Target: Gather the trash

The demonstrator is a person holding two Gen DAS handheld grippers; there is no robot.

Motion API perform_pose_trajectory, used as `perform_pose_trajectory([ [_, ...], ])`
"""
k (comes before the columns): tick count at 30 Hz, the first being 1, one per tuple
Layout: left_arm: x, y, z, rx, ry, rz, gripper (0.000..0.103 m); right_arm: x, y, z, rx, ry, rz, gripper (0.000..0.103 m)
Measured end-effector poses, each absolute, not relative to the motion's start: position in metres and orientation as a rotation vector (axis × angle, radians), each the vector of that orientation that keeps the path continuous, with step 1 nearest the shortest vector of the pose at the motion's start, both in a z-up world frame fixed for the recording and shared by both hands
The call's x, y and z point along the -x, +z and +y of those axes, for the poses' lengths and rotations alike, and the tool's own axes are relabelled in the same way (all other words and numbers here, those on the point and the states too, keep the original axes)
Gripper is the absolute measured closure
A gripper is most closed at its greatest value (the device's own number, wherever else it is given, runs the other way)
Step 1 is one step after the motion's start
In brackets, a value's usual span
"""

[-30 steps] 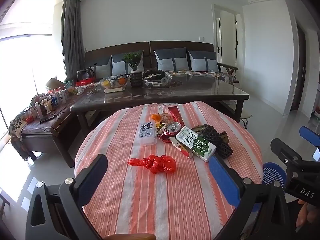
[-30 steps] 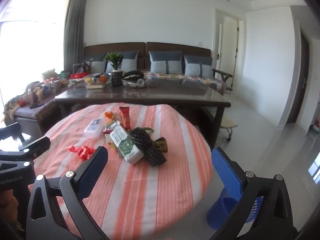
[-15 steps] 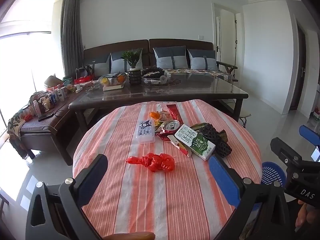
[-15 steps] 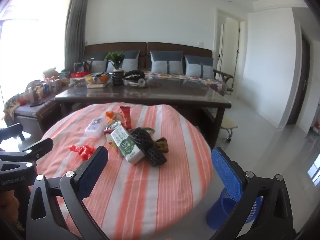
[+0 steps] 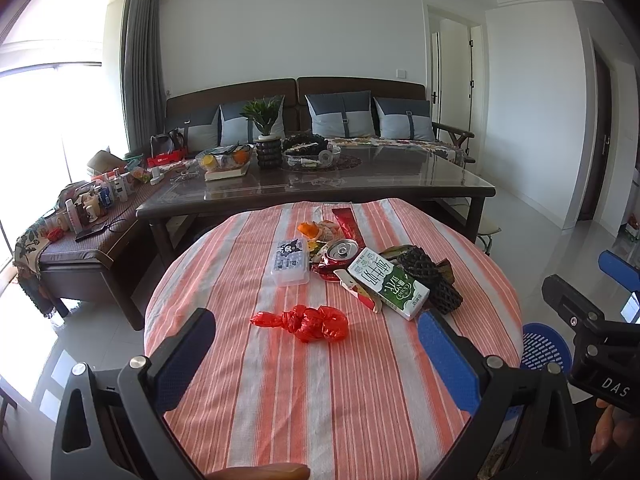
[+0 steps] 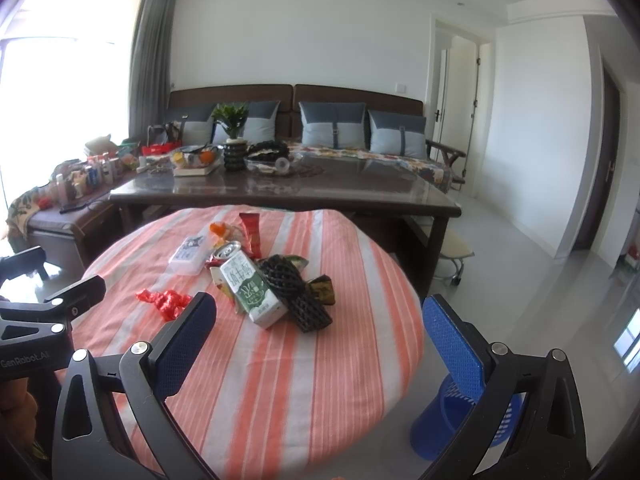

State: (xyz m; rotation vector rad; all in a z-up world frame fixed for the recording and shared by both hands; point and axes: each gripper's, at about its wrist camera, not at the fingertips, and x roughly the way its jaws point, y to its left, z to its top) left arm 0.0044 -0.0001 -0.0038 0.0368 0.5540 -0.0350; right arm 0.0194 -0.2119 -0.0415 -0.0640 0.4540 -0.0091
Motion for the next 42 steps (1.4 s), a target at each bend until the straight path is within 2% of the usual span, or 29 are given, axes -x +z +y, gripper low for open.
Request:
perform_pose_trajectory([
  [42, -0.0034, -0.0052, -0.0017, -0.037, -0.04, 0.556, 0.0, -0.0181, -0.0408, -0.2129, 0.07, -0.01, 0.455, 0.0],
])
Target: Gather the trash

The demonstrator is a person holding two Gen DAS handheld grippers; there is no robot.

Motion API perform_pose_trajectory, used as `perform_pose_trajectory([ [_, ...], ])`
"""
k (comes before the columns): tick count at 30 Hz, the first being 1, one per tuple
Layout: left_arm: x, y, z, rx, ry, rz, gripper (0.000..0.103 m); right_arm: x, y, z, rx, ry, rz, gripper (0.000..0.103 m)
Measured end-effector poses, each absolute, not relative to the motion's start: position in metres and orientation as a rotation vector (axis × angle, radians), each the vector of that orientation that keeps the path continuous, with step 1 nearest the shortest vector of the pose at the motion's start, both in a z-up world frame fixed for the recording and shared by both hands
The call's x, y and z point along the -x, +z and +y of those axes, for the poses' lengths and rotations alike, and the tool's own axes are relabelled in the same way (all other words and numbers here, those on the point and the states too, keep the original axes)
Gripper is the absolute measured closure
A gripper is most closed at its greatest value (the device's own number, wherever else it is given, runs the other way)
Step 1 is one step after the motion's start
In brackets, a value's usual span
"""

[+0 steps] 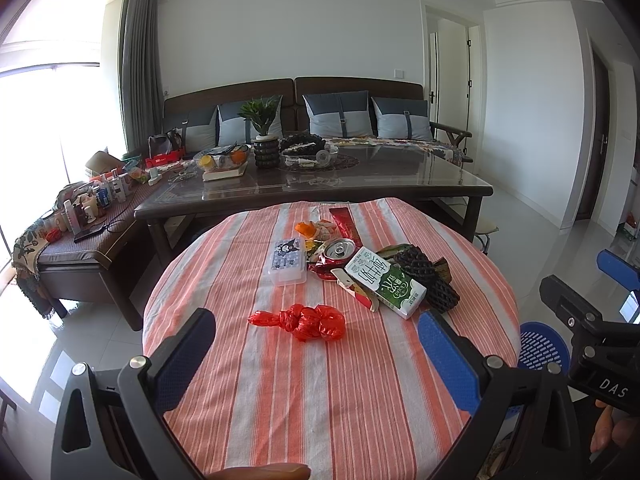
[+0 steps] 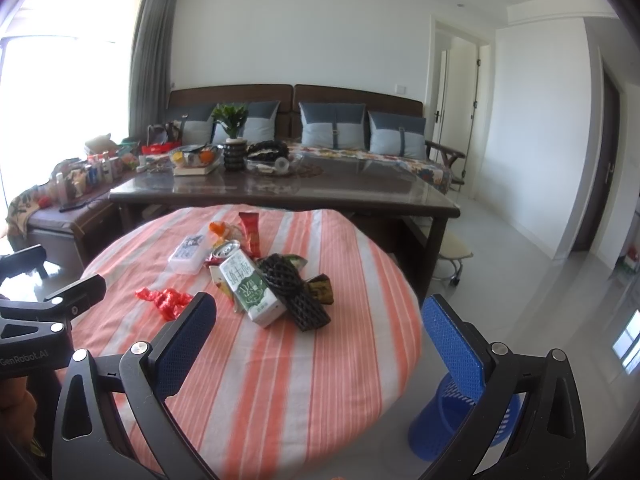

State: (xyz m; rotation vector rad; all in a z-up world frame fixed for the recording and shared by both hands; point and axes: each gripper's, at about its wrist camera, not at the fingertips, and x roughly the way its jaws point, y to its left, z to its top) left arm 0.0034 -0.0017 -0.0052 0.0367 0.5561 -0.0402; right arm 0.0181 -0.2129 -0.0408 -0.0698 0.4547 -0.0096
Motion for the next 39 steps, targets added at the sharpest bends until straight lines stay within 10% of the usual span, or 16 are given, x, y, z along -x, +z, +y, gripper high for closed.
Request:
perform_pose_trajectory([
  [39, 0.0, -0.0015, 0.0029, -0.05, -0.024, 0.544, 0.0, -0.0174, -0.0415, -0.2135, 0.076, -0.012, 0.455, 0.0],
])
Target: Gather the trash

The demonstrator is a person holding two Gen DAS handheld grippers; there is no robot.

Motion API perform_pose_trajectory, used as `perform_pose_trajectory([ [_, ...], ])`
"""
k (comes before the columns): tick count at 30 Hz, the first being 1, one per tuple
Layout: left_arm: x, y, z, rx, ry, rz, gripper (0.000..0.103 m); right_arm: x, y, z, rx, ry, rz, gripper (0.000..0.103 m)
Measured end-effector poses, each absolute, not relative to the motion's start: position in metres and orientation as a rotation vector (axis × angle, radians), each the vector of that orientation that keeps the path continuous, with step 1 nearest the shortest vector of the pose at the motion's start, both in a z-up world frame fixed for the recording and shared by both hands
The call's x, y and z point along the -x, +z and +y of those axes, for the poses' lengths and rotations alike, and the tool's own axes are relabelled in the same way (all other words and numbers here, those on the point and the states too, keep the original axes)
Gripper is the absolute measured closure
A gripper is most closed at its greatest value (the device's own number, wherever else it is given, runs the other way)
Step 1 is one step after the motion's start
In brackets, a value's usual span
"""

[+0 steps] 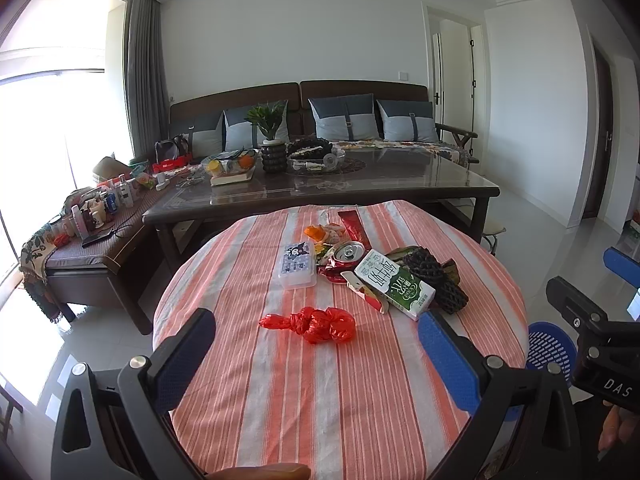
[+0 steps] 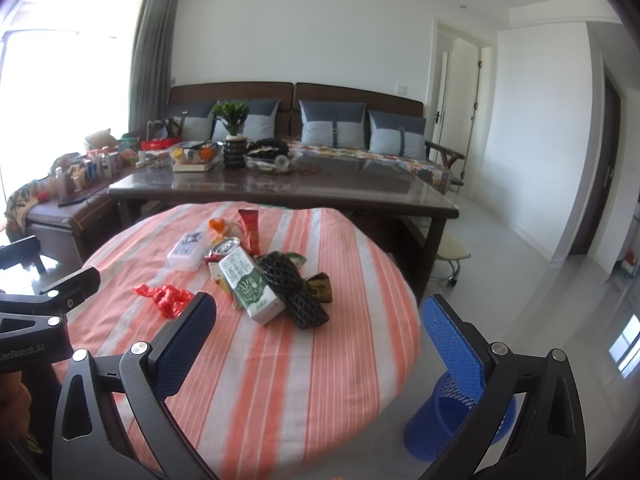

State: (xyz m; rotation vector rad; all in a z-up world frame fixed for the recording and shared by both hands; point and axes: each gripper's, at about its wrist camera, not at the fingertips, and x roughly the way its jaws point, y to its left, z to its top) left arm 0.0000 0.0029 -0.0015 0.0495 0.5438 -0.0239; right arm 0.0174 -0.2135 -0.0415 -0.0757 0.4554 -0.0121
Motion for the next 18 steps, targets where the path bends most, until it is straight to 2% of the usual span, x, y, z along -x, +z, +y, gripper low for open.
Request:
perform_pose_trajectory([
  [18, -0.003, -0.0074, 0.0048, -0.058, -0.014, 0.555, 0.0, -0.0177, -0.0502, -0.2196, 0.08, -0.015, 0.466, 0.0],
])
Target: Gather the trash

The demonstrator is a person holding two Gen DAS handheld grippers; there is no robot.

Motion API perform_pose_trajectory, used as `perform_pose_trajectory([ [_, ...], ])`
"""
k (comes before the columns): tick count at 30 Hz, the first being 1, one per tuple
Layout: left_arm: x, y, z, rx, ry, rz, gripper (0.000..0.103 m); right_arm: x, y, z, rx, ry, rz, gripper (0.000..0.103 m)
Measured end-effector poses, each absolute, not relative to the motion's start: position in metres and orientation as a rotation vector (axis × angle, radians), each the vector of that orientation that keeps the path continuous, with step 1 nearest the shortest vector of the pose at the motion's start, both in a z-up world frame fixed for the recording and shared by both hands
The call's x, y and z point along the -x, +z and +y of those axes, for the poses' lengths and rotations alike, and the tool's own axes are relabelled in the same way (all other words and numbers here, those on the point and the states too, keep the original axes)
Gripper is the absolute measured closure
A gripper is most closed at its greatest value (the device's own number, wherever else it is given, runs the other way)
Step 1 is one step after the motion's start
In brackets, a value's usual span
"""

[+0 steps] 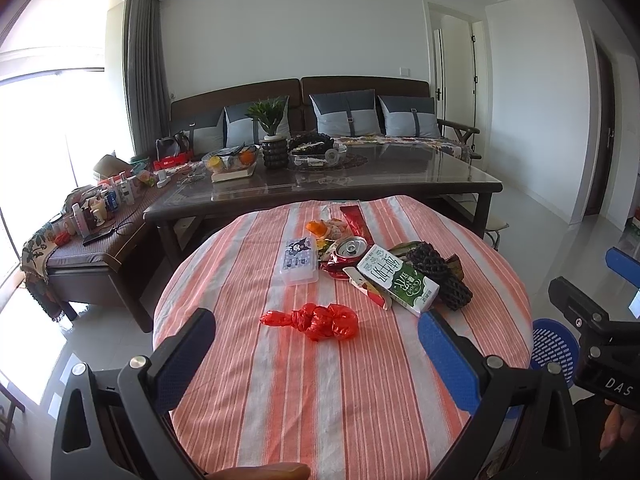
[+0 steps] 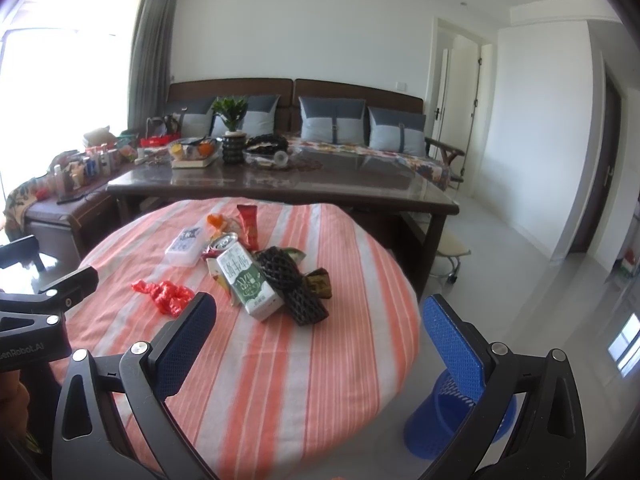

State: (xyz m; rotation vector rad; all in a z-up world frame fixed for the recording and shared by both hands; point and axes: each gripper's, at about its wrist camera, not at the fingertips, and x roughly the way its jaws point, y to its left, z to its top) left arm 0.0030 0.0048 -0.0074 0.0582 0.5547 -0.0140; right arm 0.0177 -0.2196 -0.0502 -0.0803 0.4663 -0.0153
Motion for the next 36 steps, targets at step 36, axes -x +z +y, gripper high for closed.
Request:
perform_pose_trajectory([
  [36, -0.103, -0.157, 0.026, -0.003, -0.137, 0.945, 0.0, -0.109, -0.144, -0.261, 0.05, 0.147, 0.688, 0.001],
])
